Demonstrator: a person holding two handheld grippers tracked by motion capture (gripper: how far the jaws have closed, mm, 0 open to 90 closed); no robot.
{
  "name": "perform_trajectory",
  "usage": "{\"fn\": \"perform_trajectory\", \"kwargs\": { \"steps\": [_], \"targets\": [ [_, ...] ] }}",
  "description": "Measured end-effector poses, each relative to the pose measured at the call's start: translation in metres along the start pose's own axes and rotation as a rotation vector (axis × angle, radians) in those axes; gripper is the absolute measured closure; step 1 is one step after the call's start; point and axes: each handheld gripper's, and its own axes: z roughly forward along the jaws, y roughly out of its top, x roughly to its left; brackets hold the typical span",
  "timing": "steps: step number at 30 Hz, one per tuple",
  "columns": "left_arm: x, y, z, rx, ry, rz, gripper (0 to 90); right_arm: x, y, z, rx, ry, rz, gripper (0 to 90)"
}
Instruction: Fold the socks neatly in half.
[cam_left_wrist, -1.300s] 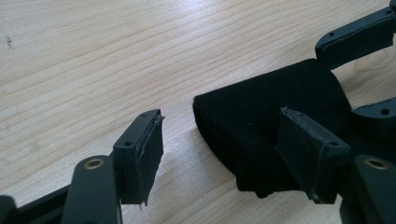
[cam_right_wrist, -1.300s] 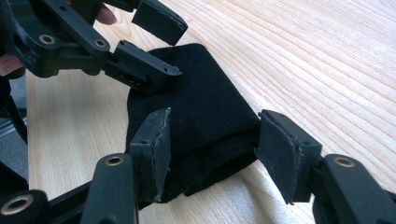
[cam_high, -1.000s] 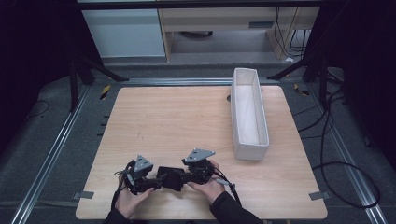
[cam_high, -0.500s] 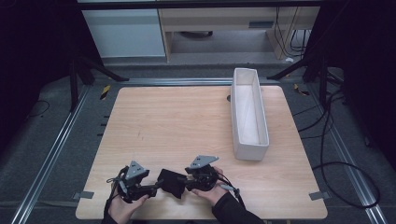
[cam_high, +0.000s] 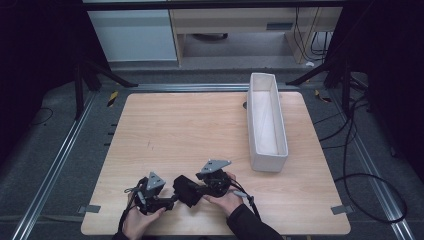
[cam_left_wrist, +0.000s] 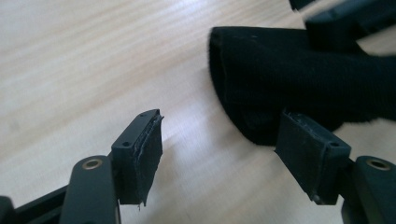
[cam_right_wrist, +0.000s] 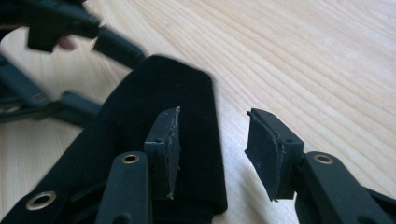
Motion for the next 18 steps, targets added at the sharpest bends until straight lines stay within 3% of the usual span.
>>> {"fn": "perform_trajectory", "kwargs": {
  "steps": [3, 8, 14, 18],
  "targets": [
    [0.002, 0.011, 0.009, -0.009, 0.013, 0.011, 30.7, 0.0, -0.003, -0.006, 0.0, -0.003, 0.004, 53.9],
    [0.004, 0.023, 0.019, -0.013, -0.001, 0.011, 30.5, 0.002, -0.008, -0.015, 0.002, -0.003, 0.001, 52.4],
    [0.015, 0.027, -0.006, -0.077, 0.012, -0.043, 31.0, -0.011, -0.004, -0.036, -0.051, -0.043, 0.042, 51.5],
    [0.008, 0.036, -0.022, -0.113, -0.036, -0.041, 30.7, -0.019, -0.007, -0.046, -0.058, -0.067, 0.071, 49.1]
  ]
}}
